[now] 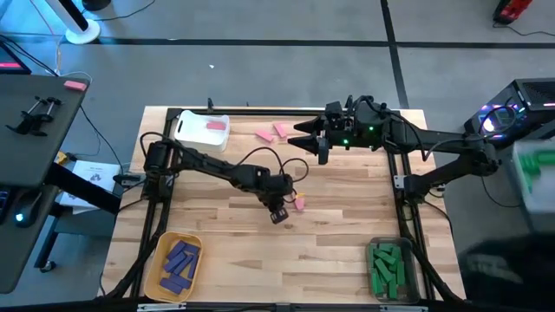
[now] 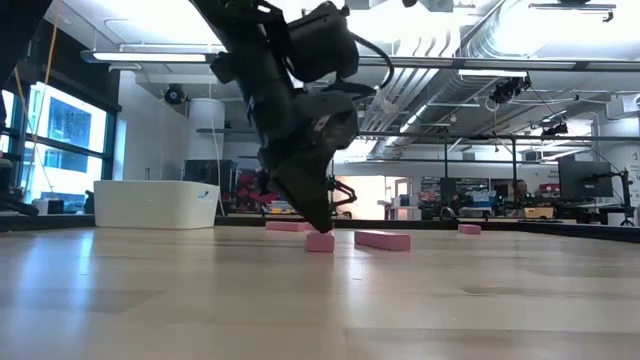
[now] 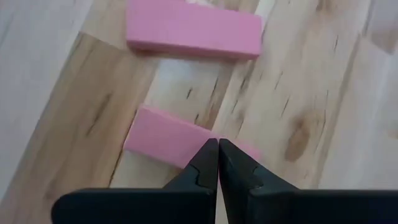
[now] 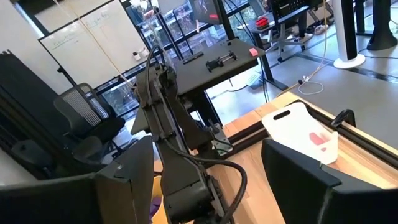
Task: Sort blocks
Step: Put the pink block into the white bin
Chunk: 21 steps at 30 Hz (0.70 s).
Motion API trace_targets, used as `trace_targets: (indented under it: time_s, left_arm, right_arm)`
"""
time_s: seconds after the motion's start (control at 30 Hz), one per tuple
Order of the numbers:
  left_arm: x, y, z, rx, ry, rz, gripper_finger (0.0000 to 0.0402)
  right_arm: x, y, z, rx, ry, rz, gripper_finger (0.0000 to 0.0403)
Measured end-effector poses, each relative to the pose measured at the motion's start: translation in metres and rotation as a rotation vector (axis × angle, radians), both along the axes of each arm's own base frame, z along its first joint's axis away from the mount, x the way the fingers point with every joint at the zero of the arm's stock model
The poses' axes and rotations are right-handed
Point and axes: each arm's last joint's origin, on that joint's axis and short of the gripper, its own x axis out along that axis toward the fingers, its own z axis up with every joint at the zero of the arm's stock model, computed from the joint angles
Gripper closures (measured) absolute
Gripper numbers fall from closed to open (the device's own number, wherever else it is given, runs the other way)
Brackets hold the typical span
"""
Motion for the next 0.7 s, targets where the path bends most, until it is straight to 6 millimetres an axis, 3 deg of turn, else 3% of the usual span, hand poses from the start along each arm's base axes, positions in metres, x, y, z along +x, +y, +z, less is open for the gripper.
trace_targets:
  time_s: [0.3, 0.7]
  left_arm:
    - [-0.019, 0.024, -0.004, 0.092, 0.163, -0.072, 0.0401]
    - [-0.073, 0.063, 0.009, 0.249, 0.326, -0.418, 0.0401]
  right_arm:
    - [0.0, 0.0, -0.002, 0.005, 0.017, -0.001, 0.0171]
    - [-0.001, 0.0, -0.004, 0.005, 0.04, -0.001, 0.0171]
